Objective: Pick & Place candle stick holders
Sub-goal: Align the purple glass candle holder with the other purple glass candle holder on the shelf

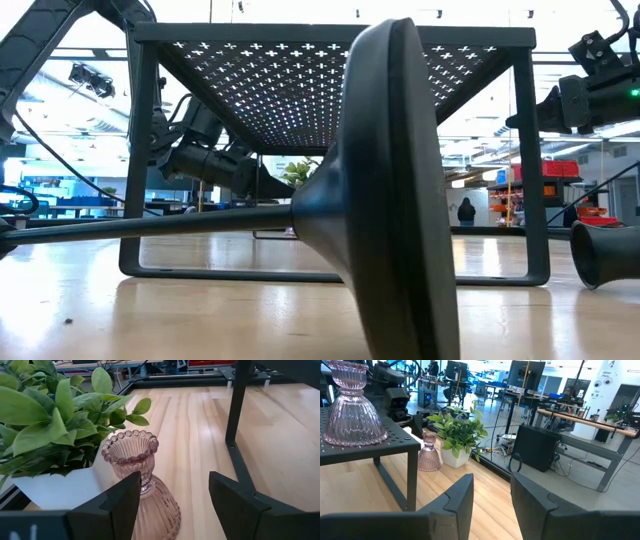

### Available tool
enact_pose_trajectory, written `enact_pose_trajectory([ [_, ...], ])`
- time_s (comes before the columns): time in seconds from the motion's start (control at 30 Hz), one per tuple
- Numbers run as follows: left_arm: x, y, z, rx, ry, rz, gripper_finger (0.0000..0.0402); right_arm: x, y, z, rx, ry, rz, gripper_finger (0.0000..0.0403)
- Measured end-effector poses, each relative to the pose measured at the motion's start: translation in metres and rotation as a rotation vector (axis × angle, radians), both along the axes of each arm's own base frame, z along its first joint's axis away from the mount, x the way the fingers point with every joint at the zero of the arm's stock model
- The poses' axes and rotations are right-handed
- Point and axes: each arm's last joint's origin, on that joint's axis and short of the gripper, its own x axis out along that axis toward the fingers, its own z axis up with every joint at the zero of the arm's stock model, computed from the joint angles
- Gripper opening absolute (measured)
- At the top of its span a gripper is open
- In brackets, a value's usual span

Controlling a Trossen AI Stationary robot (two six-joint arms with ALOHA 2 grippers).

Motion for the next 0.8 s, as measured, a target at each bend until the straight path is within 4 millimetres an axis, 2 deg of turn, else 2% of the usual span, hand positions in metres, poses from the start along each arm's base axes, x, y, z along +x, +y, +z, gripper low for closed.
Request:
enact_pose_trajectory([
  [0.3,0.0002,-0.0004,-0.0004,-0.003,0.004,-0.001,0.0256,0.0,0.0,0.0001,0.0,0.0,0.0,0.013],
  [0.8,-0.0037,0.0026,-0.0035,-0.013,0.028,-0.044,0.0257,0.0,0.0,0.0001,0.0,0.0,0.0,0.013],
])
